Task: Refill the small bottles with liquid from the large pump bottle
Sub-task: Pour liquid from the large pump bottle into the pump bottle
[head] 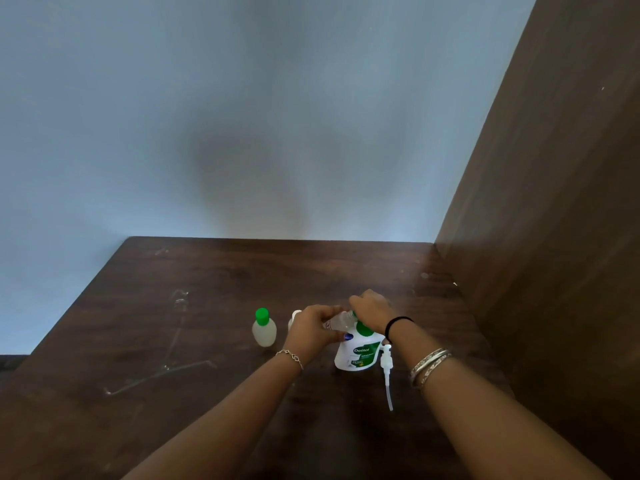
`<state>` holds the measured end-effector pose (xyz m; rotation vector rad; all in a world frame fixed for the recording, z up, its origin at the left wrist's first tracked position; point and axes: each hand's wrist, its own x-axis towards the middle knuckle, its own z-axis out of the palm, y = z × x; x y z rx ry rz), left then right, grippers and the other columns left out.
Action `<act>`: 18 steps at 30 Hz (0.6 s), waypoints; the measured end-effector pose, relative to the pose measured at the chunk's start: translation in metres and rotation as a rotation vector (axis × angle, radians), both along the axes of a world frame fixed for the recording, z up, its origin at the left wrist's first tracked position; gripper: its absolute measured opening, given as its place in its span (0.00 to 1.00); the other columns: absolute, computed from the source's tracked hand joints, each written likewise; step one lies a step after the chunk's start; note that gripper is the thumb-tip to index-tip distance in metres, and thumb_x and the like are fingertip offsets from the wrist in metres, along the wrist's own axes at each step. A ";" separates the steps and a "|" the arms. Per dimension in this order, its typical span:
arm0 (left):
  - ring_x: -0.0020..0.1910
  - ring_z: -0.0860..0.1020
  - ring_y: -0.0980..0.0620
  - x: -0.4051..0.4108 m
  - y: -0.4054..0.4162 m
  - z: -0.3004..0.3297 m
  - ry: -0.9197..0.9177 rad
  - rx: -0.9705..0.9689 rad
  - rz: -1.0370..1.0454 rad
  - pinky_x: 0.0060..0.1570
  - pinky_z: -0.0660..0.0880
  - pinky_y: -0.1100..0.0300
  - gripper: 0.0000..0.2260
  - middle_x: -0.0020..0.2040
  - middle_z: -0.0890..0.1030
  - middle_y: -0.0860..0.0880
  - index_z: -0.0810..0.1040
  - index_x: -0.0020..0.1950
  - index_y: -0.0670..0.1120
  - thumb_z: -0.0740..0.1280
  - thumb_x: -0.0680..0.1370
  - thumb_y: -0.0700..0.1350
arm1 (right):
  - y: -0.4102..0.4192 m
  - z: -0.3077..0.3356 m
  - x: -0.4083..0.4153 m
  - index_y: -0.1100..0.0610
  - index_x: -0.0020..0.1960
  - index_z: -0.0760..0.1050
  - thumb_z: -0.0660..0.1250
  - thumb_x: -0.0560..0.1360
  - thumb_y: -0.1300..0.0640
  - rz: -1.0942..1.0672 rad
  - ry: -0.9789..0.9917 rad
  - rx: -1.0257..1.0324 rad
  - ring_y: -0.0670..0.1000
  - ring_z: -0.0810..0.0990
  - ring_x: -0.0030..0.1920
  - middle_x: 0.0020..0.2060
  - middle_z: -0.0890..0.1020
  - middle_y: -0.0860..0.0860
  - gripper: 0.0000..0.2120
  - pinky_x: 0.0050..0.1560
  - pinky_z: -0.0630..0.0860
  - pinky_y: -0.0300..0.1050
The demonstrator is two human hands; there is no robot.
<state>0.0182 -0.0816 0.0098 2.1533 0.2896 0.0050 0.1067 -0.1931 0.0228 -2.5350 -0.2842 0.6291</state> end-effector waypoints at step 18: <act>0.51 0.74 0.59 0.003 0.000 0.003 -0.009 -0.015 -0.013 0.43 0.63 0.77 0.25 0.58 0.80 0.45 0.75 0.63 0.43 0.75 0.67 0.40 | -0.002 0.004 0.006 0.58 0.45 0.68 0.50 0.79 0.52 0.089 0.103 -0.016 0.52 0.71 0.43 0.43 0.71 0.54 0.13 0.49 0.68 0.48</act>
